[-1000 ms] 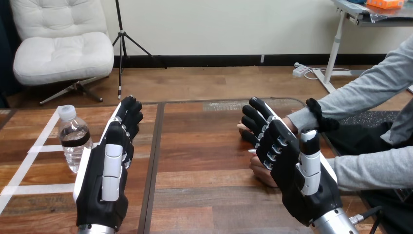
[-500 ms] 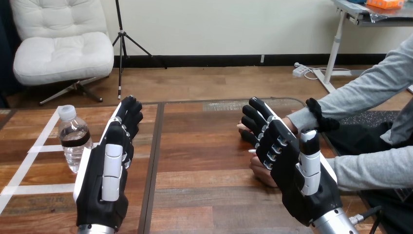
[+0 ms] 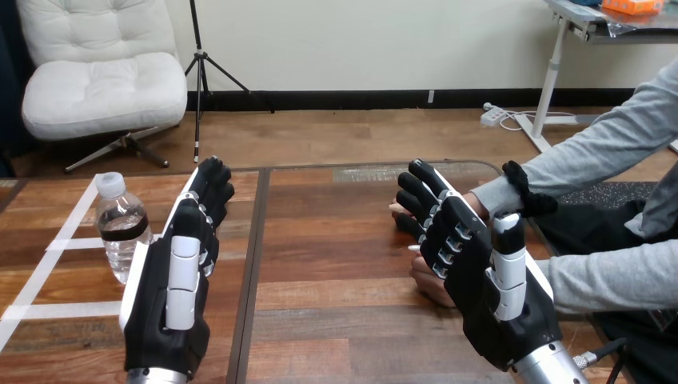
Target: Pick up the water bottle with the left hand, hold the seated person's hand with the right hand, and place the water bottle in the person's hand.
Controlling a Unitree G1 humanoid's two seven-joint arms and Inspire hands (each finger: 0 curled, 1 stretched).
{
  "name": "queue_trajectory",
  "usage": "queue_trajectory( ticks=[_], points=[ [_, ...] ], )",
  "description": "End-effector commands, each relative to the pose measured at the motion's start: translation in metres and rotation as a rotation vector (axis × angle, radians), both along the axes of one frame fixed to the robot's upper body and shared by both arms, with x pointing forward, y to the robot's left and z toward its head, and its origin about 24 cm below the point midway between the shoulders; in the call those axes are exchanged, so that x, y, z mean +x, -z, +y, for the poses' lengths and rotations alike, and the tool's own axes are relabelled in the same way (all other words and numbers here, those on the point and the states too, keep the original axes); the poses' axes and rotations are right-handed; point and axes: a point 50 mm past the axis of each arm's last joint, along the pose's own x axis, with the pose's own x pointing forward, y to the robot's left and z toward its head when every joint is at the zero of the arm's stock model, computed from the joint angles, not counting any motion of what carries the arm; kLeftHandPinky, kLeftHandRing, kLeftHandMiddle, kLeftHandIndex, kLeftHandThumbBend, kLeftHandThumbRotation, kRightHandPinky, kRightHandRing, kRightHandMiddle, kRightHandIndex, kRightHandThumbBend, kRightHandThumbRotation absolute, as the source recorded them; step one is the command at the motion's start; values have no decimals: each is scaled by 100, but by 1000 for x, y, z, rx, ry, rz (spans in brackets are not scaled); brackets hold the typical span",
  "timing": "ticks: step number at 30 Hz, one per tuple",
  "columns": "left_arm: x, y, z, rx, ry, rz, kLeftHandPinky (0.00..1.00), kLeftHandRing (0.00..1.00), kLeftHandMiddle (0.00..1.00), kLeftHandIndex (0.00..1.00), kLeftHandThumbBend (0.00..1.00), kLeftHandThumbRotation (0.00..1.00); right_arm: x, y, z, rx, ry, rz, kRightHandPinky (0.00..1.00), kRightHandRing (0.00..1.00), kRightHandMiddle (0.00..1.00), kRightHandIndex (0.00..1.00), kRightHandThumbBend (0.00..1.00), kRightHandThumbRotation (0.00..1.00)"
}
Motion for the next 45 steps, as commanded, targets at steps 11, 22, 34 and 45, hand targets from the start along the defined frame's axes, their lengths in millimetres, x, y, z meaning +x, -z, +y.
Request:
queue_trajectory(
  ticks=[11,22,34,45],
  points=[
    [22,-40,16,2,-78,-190,100,94,93,92,73,100,10,-19,5,1,-20,-93,100,99,97,96,100,100],
    [31,-48,30,1,-149,-231,100,94,93,92,72,99,10,-18,6,0,-20,-92,100,99,97,96,100,100],
    [41,-55,46,-37,-199,-269,100,97,95,94,73,98,9,-18,6,6,-14,-89,100,98,97,96,100,100],
    [45,-55,63,-60,-254,-272,100,97,95,93,77,96,9,-18,6,6,-14,-92,100,98,97,96,100,100]
  ],
)
